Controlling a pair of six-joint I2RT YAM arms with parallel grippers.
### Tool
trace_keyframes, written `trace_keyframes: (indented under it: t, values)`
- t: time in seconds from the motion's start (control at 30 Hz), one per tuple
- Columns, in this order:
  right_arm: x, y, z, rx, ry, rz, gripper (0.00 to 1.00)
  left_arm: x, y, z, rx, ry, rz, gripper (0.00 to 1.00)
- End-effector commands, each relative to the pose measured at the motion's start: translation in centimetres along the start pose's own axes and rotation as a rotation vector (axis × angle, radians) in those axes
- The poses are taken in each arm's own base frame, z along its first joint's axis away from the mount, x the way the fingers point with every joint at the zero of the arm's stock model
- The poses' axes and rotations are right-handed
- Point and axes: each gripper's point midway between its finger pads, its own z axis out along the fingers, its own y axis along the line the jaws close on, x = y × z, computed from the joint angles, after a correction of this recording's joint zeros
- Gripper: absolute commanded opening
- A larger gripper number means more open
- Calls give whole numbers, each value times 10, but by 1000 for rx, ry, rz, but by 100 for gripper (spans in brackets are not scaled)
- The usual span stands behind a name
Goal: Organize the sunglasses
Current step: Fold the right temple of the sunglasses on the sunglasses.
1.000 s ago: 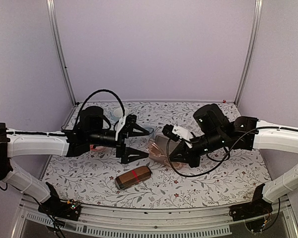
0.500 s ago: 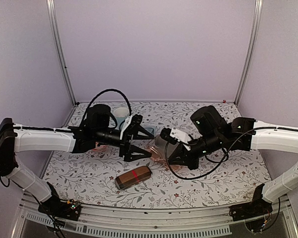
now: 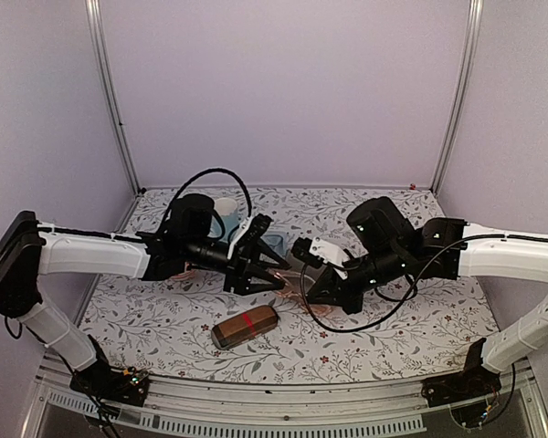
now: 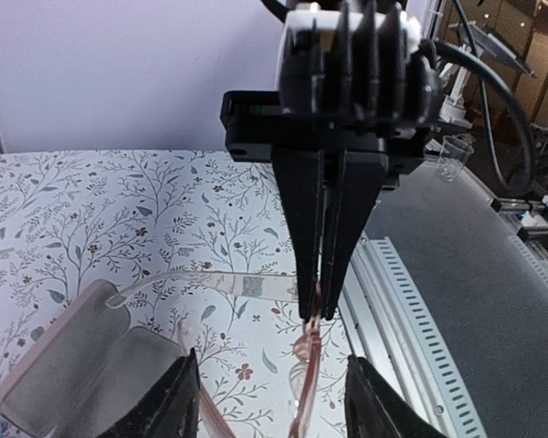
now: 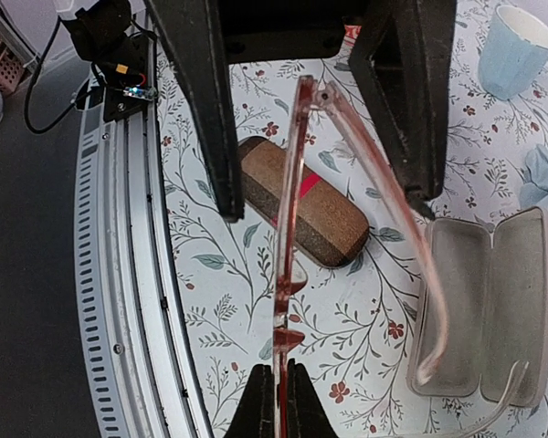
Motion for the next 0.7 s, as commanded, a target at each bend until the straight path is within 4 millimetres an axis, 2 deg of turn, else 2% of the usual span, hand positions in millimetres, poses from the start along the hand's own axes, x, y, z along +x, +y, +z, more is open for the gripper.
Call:
trace_keyframes:
  t: [0.0,0.17,0.23,0.37,0.47,0.6,0.67]
  values:
    - [-15,-19,2,105,-38,-4,0,5,-13,7,77,29,-39,49]
    - [-12,-23,5,126,-27,1,0,6,-19,7,110,39,-46,40]
    - [-12,-23,4,128,-28,0,0,6,-18,7,110,38,-46,40]
    - [-12,-20,1,116,-35,-7,0,-1,-6,2,30,17,-32,60]
    - [-7,-22,-1,143,-30,-12,0,-13,6,-8,-62,-34,-13,73]
    - [3,-34,-1,251,1,-19,0,-29,25,-25,-199,-105,-41,86]
    - [7,-42,-1,326,15,-28,0,-29,34,-31,-258,-120,-104,89]
